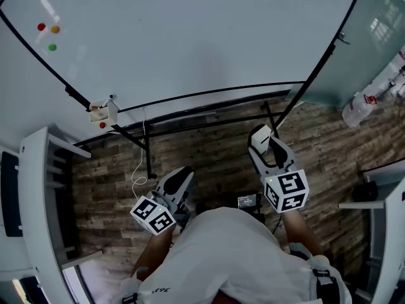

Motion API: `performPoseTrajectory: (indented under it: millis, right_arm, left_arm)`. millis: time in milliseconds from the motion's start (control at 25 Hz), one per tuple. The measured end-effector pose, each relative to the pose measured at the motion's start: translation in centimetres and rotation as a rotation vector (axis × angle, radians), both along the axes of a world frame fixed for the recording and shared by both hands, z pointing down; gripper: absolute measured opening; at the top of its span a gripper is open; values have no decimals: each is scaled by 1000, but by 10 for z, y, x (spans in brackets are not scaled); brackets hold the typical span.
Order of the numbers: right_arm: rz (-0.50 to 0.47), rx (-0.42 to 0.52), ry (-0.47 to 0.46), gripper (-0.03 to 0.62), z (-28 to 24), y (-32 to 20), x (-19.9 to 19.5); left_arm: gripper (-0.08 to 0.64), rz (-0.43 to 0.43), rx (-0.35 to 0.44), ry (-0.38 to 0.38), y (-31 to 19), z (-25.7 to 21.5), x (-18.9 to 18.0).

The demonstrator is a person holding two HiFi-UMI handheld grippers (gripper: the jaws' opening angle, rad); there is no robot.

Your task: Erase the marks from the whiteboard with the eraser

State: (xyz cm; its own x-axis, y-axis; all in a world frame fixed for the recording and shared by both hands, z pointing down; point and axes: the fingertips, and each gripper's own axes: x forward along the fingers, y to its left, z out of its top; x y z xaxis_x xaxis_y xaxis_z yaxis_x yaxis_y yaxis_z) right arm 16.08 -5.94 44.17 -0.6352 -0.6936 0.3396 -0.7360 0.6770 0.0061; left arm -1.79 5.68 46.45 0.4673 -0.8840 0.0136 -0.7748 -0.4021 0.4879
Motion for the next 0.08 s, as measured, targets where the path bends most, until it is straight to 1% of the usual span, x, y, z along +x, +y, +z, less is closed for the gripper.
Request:
performPoseTrajectory:
  millis: [80]
  right_arm:
    - [0, 2, 2, 253, 0, -1, -1]
  left_arm:
    - [83, 2, 1, 0, 0, 0, 0]
